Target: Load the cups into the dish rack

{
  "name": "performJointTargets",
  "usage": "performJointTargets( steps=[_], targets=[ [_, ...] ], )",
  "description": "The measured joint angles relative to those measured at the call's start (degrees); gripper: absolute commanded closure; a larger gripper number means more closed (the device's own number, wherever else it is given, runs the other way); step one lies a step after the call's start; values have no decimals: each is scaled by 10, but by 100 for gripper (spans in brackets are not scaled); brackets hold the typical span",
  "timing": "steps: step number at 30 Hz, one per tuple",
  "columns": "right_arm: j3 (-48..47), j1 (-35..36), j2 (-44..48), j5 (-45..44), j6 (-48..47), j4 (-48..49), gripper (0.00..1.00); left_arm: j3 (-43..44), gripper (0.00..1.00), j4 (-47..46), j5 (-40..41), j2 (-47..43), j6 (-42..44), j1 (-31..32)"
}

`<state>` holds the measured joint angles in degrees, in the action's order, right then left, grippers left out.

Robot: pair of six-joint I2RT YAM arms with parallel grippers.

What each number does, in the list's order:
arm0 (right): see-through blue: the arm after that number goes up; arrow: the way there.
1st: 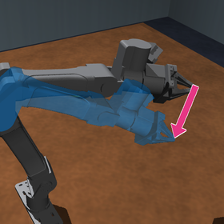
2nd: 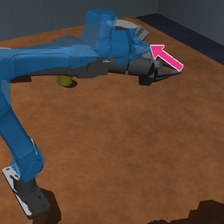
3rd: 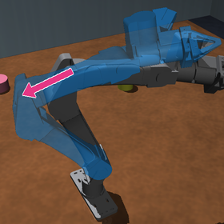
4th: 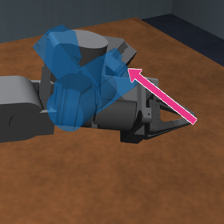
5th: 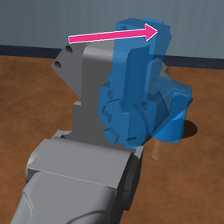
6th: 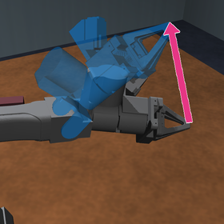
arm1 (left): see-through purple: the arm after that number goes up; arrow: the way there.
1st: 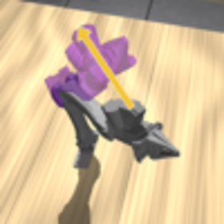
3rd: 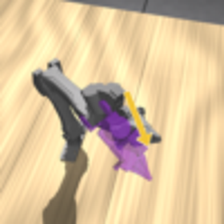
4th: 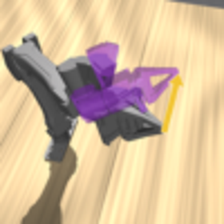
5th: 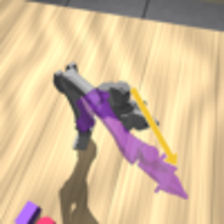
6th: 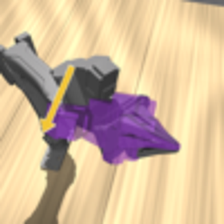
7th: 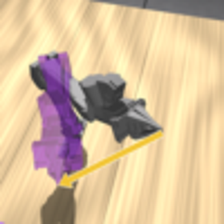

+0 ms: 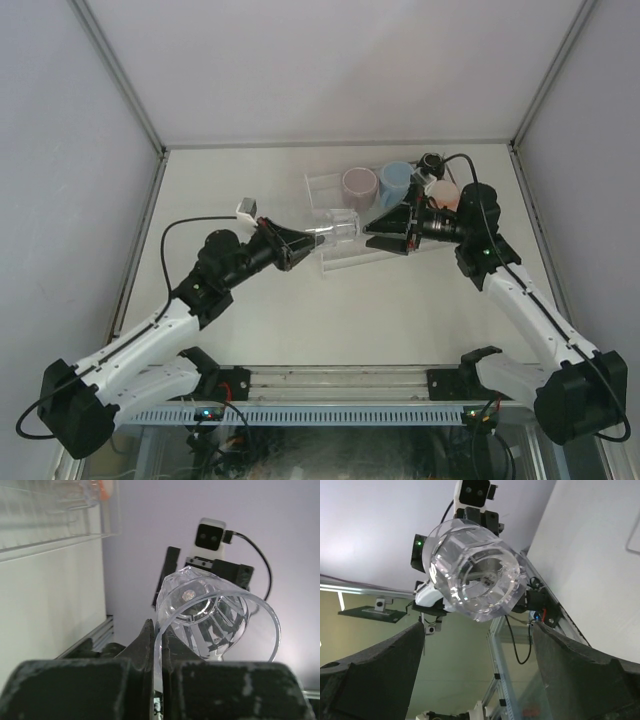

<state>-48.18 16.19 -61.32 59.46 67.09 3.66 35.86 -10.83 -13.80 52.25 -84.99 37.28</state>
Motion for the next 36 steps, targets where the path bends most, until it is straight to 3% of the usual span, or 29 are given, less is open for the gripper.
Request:
performJointTargets(
  steps=[7,16,26,30,31,36],
  targets=[
    [10,35,-26,-13,70,93,12,0,100,-69,-19,5,-55,0],
    [11,64,-55,-38,130,186,13,-10,100,-83,-20,6,-75,-1],
    [11,91,-87,-64,165,237,42,-24,100,-86,-16,0,-81,-2],
    [11,92,-89,-68,169,244,64,-24,100,-88,-14,0,-86,-3],
    [11,92,-90,-69,169,245,68,-24,98,-88,-14,0,-86,-3],
    [9,92,-89,-78,159,235,73,-24,64,-87,-13,0,-83,-3]
  ],
)
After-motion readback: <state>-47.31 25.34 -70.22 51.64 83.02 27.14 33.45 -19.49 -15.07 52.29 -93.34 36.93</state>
